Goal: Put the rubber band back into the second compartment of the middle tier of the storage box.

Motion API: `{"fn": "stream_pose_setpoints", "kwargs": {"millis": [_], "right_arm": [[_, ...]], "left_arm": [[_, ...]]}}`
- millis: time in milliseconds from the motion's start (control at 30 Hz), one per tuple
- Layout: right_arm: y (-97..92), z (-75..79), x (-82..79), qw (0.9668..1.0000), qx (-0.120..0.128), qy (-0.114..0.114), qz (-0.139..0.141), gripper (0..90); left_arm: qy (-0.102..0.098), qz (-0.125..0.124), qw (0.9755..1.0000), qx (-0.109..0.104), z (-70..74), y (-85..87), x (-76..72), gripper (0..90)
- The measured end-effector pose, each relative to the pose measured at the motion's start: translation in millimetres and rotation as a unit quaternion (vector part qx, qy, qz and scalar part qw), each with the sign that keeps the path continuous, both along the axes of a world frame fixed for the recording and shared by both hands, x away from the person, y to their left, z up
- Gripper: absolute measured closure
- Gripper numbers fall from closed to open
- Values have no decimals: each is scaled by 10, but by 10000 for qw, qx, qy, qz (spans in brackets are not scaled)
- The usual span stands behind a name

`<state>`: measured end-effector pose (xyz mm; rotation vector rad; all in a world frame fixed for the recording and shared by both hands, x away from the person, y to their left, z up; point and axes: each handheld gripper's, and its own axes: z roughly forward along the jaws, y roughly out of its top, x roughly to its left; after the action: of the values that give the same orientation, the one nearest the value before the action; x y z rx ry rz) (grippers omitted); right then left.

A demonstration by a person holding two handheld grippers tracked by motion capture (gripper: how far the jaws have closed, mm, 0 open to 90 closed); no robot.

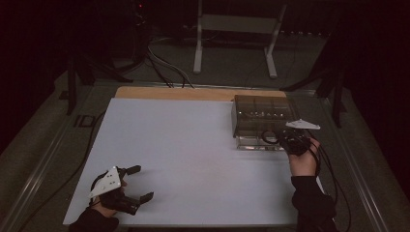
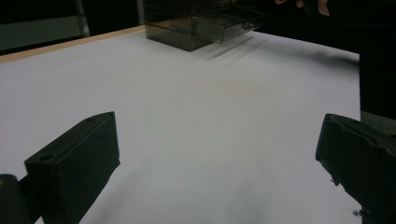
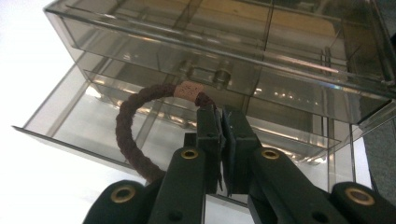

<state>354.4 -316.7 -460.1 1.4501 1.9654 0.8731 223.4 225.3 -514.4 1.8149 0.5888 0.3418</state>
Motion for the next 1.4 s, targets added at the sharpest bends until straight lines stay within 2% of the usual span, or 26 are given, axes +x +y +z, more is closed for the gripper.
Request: {"fn": "stream_pose_setpoints", "kwargs": {"millis": [567, 833, 1400], "right_arm": [[4, -150, 124, 9996, -152, 222, -47, 862], [47, -191, 166, 9990, -341, 298, 1, 861], [52, -254, 253, 9970, -453, 622, 86, 860]], "left_arm": [[5, 4, 10000, 25, -3, -5, -1, 3], [-15, -23, 10000, 13, 2, 0, -3, 3], [-18, -14, 10000, 27, 1, -1, -3, 4]]}}
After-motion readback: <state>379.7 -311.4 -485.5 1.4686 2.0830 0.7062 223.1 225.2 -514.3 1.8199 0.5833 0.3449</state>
